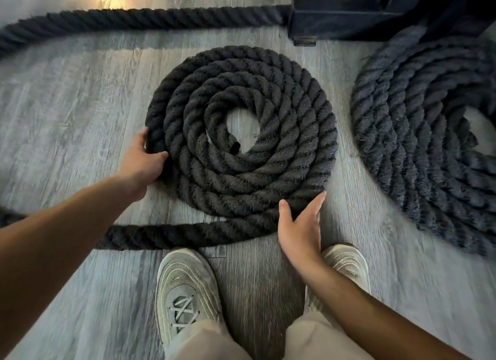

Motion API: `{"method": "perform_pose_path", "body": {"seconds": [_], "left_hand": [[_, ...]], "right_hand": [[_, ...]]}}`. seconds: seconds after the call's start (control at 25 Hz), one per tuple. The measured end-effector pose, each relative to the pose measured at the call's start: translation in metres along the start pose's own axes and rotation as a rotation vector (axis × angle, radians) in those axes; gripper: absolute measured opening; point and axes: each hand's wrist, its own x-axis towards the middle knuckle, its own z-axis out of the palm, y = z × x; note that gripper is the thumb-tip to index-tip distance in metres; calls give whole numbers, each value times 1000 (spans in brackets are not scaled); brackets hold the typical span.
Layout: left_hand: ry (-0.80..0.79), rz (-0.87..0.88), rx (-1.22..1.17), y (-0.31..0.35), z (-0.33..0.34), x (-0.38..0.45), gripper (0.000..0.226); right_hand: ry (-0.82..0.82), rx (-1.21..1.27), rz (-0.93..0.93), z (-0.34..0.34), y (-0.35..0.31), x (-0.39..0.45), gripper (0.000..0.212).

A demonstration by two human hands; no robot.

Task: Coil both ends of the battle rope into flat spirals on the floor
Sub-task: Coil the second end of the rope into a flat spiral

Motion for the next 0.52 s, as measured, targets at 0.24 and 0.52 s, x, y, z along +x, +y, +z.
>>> {"method": "perform_pose_path", "body": {"seconds": [0.24, 0.52], "left_hand": [[4, -89, -90, -5, 4, -15, 77], [-63, -327, -356, -40, 50, -62, 78]], "right_hand": [[13, 54, 69, -14, -7, 26, 87], [134, 53, 40, -69, -57, 117, 62]]}}
